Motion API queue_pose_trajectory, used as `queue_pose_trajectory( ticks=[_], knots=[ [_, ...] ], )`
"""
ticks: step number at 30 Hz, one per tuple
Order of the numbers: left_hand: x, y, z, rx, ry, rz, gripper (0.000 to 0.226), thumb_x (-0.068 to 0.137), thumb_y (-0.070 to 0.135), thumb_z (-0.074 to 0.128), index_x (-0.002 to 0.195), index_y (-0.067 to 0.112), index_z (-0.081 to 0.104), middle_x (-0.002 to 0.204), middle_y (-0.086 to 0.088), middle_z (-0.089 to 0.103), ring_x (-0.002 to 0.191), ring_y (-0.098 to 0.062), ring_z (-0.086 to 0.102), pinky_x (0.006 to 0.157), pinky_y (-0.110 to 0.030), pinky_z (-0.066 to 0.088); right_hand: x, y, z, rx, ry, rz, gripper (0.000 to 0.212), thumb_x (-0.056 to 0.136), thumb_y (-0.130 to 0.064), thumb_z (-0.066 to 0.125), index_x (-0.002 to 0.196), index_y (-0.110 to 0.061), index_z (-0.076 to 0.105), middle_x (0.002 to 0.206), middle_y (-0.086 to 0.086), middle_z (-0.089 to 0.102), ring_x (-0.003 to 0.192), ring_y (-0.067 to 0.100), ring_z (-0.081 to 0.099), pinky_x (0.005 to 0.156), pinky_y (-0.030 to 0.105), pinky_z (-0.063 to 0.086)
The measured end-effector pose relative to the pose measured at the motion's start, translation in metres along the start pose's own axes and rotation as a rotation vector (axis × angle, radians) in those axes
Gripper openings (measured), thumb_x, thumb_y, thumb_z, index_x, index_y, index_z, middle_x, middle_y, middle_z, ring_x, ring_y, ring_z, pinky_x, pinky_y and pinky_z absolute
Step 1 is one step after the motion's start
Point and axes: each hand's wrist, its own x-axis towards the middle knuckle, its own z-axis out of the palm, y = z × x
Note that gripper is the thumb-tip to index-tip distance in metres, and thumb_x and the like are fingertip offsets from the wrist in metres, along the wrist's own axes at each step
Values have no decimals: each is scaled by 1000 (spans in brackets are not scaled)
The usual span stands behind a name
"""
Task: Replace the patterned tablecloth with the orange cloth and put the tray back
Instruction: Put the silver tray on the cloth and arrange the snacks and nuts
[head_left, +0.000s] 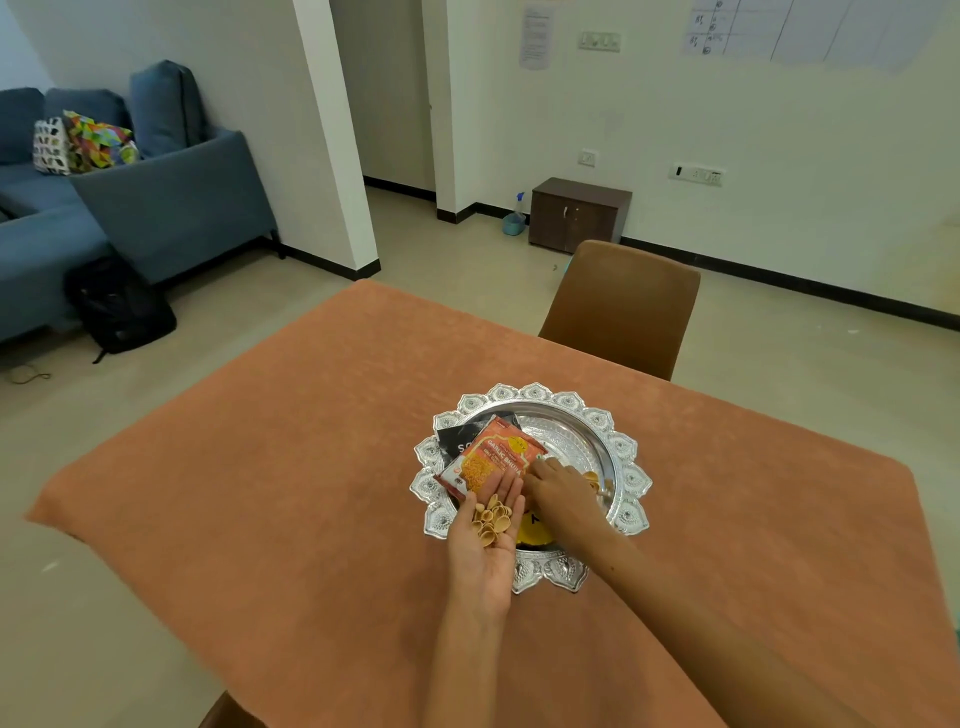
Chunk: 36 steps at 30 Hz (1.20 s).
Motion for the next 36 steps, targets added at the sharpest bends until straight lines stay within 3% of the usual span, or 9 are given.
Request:
queue_pose_trajectory(
  ticks=[5, 8, 11, 16, 19, 22, 29, 32, 36],
  knots=[
    [-3, -2, -3, 7, 39, 3, 52, 102, 18, 32, 82, -8, 72, 94, -23, 70, 80, -28, 72, 70, -33, 57, -1, 5, -12, 324, 91, 209, 11, 87, -19, 63, 93, -10, 65, 97, 6, 62, 92, 24, 56, 72, 35, 42],
    [-3, -5, 0, 17, 72, 2, 41, 102, 17, 32, 96, -8, 64, 92, -22, 69, 75, -26, 71, 70, -32, 57, -9, -2, -38, 518, 211, 182, 9, 87, -22, 65, 92, -14, 65, 96, -3, 60, 92, 13, 53, 72, 19, 39],
    [-3, -9, 3, 15, 91, -6, 39, 102, 15, 33, 94, -6, 63, 81, -18, 69, 64, -22, 70, 72, -32, 57, -19, -10, -54, 653, 171, 103, 12, 82, -29, 71, 90, -20, 68, 95, -13, 54, 92, 2, 49, 74, 7, 34],
    [-5, -10, -1, -51, 46, -67, 52, 102, 15, 34, 79, -13, 71, 88, -25, 69, 73, -31, 71, 68, -38, 58, -23, 15, -48, 692, 304, 248, 13, 85, -28, 67, 92, -19, 73, 95, -8, 63, 90, 8, 59, 73, 20, 46],
    [-6, -3, -6, -65, 42, -57, 46, 102, 15, 33, 88, -12, 68, 88, -25, 70, 74, -32, 71, 69, -39, 57, -25, 31, -33, 476, -7, 271, 15, 87, -19, 65, 101, -20, 72, 106, -3, 66, 98, 17, 61, 77, 29, 47],
    [-5, 2, -9, -57, 29, -47, 53, 102, 16, 33, 78, -10, 72, 86, -24, 70, 73, -31, 72, 67, -39, 57, -31, 24, -16, 297, -261, 169, 24, 89, -17, 60, 111, -21, 69, 119, -2, 61, 111, 19, 55, 82, 33, 48],
    [-6, -5, -11, -13, 38, -49, 52, 102, 16, 32, 80, -9, 72, 88, -22, 71, 74, -28, 72, 64, -35, 58, -28, 22, -19, 412, -22, 281, 13, 86, -6, 60, 90, -11, 71, 91, 6, 65, 90, 24, 61, 72, 32, 46],
    [-6, -8, -8, 23, 43, -52, 40, 102, 15, 33, 97, -9, 64, 89, -20, 71, 76, -26, 72, 70, -33, 57, -20, 16, -43, 595, 123, 237, 9, 82, -5, 67, 85, -11, 73, 82, 3, 69, 75, 15, 63, 70, 28, 50],
    [-4, -15, -3, 13, 45, -57, 52, 101, 14, 34, 74, -8, 73, 81, -21, 71, 68, -26, 72, 65, -34, 58, -20, 0, -65, 724, 131, 104, 10, 82, -8, 69, 88, -13, 75, 83, -5, 72, 77, 3, 63, 69, 9, 48]
  ],
)
